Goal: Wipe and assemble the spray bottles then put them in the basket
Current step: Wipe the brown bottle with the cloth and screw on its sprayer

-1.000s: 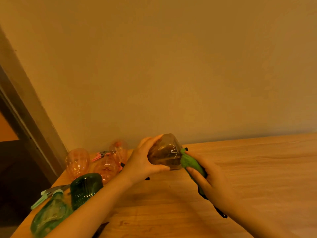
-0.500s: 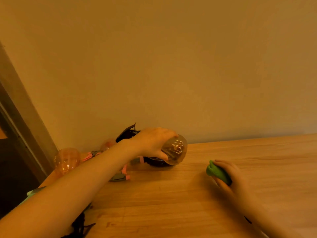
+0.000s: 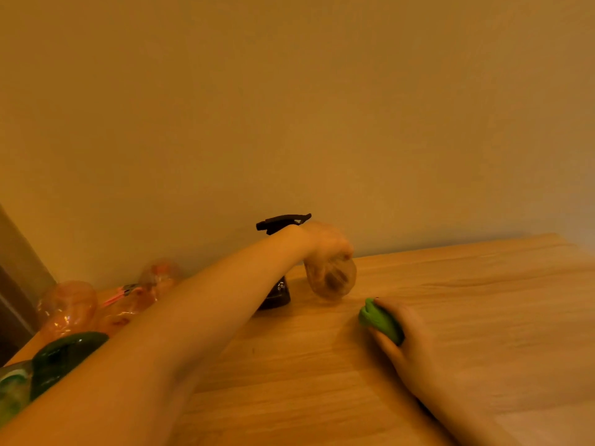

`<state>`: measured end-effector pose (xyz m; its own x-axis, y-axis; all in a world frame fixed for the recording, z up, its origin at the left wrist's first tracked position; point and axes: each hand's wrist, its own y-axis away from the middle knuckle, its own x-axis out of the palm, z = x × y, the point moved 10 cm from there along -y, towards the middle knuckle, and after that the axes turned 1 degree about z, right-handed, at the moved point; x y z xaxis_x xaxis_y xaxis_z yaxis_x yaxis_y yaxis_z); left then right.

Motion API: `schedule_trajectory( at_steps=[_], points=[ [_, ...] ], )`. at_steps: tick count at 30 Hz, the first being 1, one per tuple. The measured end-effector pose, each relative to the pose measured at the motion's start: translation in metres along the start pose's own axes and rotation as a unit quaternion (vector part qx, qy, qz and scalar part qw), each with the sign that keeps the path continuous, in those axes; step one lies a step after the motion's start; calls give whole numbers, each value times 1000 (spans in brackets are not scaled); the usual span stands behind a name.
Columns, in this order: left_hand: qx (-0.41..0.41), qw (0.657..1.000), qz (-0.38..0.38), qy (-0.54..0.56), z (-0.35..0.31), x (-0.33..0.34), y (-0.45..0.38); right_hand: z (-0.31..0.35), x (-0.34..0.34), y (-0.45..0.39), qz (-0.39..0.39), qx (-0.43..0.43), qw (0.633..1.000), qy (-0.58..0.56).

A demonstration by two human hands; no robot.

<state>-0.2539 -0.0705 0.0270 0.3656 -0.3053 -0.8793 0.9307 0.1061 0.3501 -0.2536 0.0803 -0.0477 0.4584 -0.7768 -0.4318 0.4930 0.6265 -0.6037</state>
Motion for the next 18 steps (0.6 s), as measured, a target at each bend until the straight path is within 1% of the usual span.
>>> schedule_trajectory(
  at_steps=[4,8,11,14,16,18],
  points=[
    [10,998,34,-58,-5,4,-10,1,1,-1,-1,-15,1000,-9],
    [23,993,50,-104,-12,3,-16,4,0,-5,-3,-19,1000,-10],
    [46,986,41,-153,-21,1,-23,2,0,-4,-1,-17,1000,-7],
    [73,970,42,-229,-32,5,-30,0,-1,-4,3,-9,1000,-8],
    [82,959,28,-271,-37,4,-35,0,-3,-4,0,-6,1000,-6],
    [83,954,6,-289,-38,3,-40,-2,-5,-3,-2,2,1000,-5]
  ],
)
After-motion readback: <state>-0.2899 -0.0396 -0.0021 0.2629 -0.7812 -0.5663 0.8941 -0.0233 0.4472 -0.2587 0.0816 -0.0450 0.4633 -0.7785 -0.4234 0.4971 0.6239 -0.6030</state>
